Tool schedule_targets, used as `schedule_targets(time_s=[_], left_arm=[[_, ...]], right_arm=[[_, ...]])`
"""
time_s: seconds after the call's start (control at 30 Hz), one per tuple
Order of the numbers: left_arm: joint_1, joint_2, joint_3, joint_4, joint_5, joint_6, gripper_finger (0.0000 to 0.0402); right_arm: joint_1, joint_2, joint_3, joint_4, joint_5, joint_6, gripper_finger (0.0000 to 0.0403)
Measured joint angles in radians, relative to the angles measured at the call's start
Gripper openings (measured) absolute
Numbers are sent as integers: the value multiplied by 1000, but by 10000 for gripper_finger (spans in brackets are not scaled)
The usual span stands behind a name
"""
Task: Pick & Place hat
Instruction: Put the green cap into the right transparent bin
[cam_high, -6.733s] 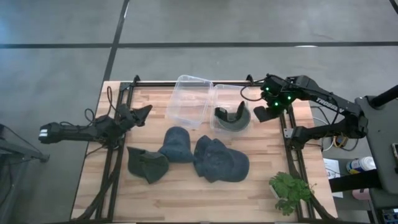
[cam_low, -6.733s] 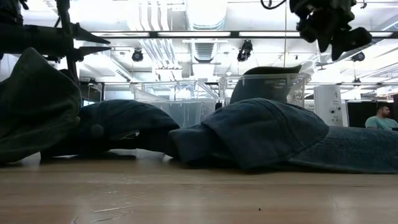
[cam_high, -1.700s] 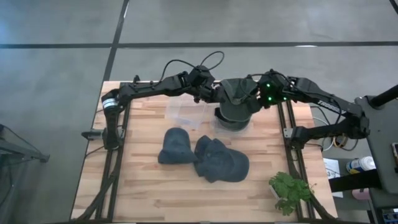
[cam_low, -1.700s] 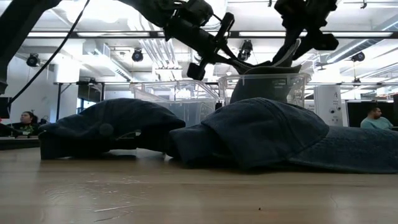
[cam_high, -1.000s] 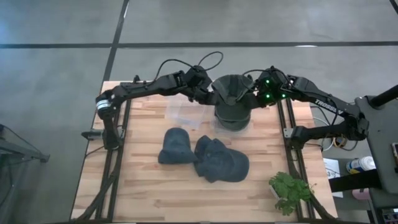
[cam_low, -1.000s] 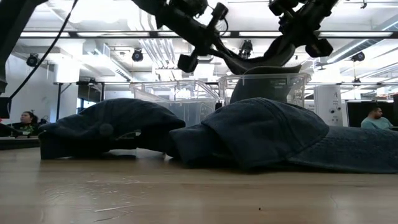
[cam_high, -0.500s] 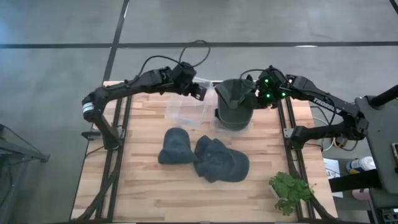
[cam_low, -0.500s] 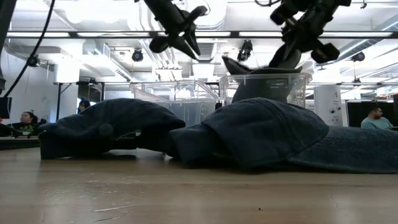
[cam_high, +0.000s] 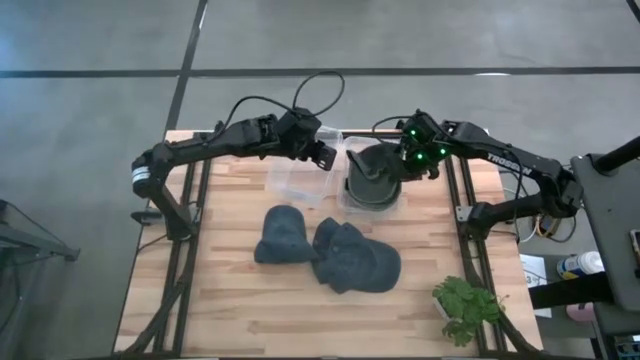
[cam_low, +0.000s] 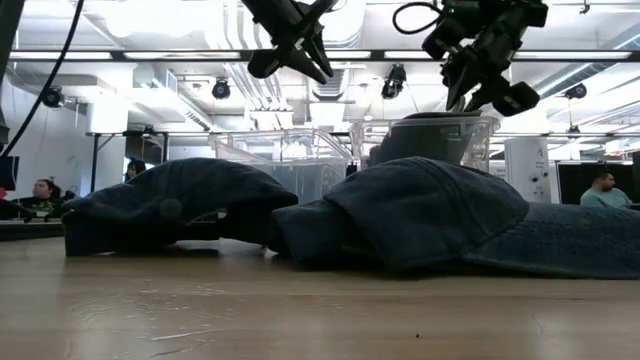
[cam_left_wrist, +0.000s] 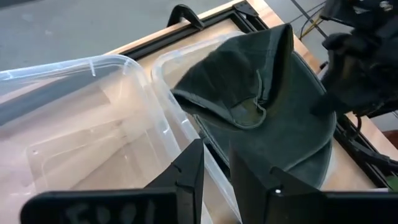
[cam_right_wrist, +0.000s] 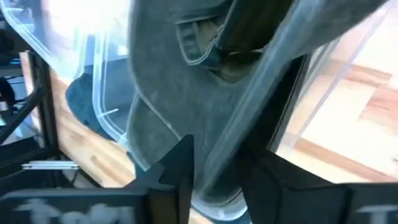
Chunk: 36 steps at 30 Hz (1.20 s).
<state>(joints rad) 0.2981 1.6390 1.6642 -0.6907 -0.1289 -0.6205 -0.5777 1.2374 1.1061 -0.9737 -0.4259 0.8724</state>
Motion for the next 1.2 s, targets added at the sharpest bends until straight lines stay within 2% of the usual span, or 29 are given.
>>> schedule_targets(time_s=[0.17,0.43,0.53,0.63,0.8,1.2], left_arm=[[2,0,0,1,-5,0,69],[2,0,0,2,-4,11,69],[1,0,0,1,-4,10,69],[1,0,0,1,-4,11,69],[1,0,-1,0,-4,10,69],[-1,0,-69,0,-4,-47,69]], right_arm=[[2,-22,1,-38,-66,-21,137],[-8,-27,85,-280,-56,-147,138],[-9,-27,144,-334,10,-215,133],[0,-22,224,-311,97,-289,125],[17,29,342,-311,335,-361,108],[13,273,350,-330,325,-423,97]])
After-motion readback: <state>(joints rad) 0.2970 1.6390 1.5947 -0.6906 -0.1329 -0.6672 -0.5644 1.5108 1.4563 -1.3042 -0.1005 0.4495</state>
